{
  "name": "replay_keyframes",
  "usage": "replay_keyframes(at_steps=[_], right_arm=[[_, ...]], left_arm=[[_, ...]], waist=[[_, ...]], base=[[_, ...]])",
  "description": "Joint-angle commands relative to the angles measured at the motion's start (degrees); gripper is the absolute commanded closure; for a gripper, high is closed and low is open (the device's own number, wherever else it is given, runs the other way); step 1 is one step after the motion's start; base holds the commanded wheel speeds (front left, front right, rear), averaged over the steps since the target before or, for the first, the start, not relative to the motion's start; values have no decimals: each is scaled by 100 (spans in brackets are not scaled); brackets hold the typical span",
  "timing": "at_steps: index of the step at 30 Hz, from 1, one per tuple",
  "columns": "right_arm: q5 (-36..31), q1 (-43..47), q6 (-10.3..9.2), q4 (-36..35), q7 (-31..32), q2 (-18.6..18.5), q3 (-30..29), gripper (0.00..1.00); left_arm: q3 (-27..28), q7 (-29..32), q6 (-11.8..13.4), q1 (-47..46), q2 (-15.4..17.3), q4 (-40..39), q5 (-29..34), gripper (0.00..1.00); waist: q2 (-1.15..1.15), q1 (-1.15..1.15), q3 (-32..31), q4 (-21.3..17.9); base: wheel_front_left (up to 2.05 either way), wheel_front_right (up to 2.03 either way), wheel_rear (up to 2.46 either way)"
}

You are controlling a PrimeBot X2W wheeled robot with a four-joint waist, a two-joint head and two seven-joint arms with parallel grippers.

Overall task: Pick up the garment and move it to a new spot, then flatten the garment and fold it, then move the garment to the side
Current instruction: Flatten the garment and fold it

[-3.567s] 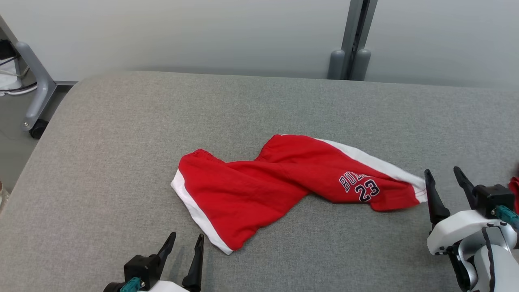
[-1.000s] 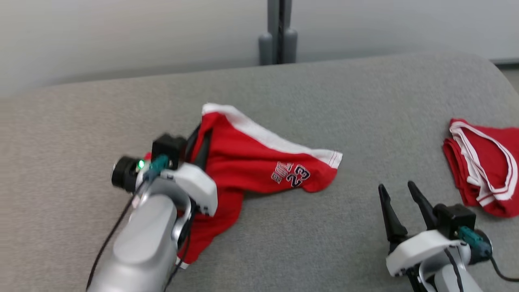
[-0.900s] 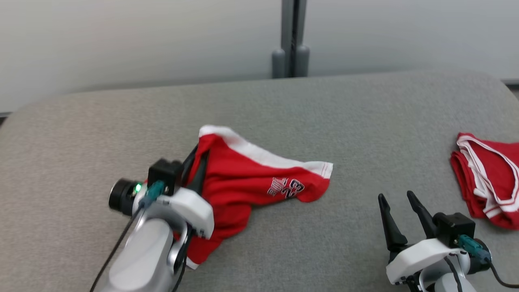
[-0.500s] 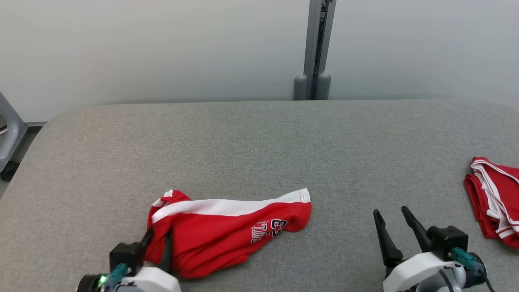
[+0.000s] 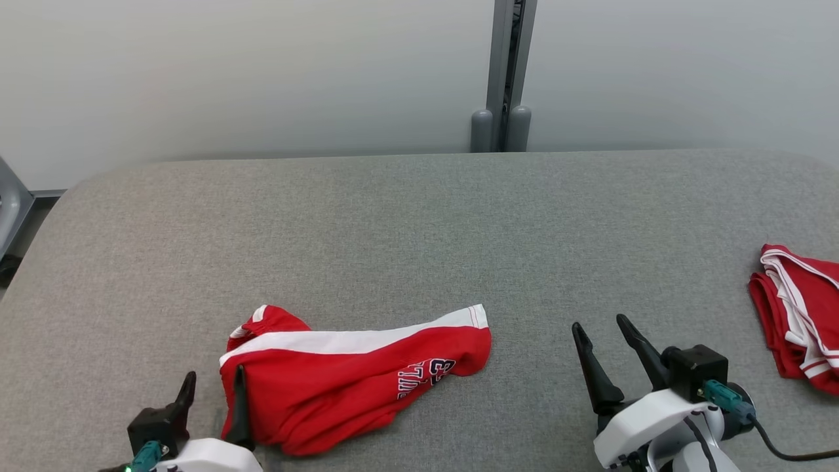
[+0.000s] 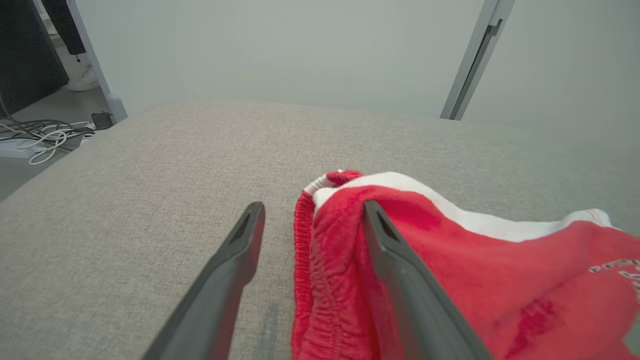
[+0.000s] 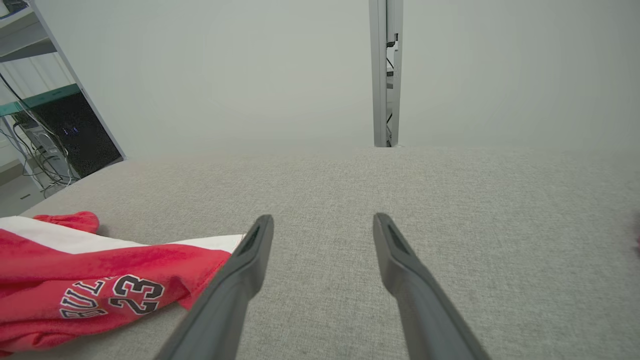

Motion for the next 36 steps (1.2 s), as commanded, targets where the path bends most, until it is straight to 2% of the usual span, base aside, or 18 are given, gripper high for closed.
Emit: replay_keyframes(at_steps=[1,11,17,23,32,36], right_arm=[[54,-31,-2,-20,4,-41,6,0],[164,88,-2,-74,4,-38,20,0],[252,152,-2,95,4,-37,203,0],[469,-172,-2,361,4,-39,513,0],[1002,-1006,-1,1402,4,-39,686,0],[1092,-1228,-1,1784,4,-43,718,0]], left_arm=[[78,-25,-40,-8,30,-74,21,0],[338,-24,-240,87,-32,-72,-39,0],[203,-24,-212,55,-27,-13,-180,0],[-80,-24,-187,-31,-25,-227,-174,0],[-502,-24,-285,-193,-28,-369,-112,0],[-619,-24,-271,-226,-27,-392,-144,0]], waist=[[0,0,-9,-16],[0,0,-194,-345],[0,0,-195,-367],[0,0,-19,16],[0,0,340,961],[0,0,437,1205]], base=[[0,0,0],[0,0,0],[0,0,0],[0,0,0],[0,0,0],[0,0,0]])
